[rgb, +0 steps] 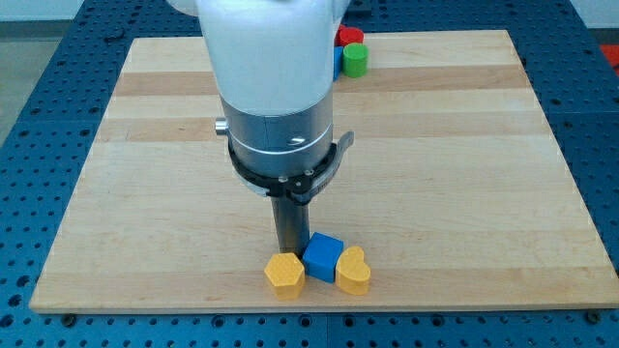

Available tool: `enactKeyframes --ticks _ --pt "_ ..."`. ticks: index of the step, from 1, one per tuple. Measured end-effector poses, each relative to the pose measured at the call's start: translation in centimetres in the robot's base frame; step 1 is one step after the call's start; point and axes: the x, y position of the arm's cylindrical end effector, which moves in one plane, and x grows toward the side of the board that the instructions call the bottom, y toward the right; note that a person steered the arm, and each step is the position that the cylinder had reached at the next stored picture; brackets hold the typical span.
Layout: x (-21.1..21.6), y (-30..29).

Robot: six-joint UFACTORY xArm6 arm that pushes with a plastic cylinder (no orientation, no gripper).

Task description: Nudge yellow hexagon along with blue cube right a bit

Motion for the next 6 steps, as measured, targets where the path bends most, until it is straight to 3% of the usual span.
enactKeyframes --ticks 3,6 --pt "-3.8 -1.6" --pt "-4.5 -1.8"
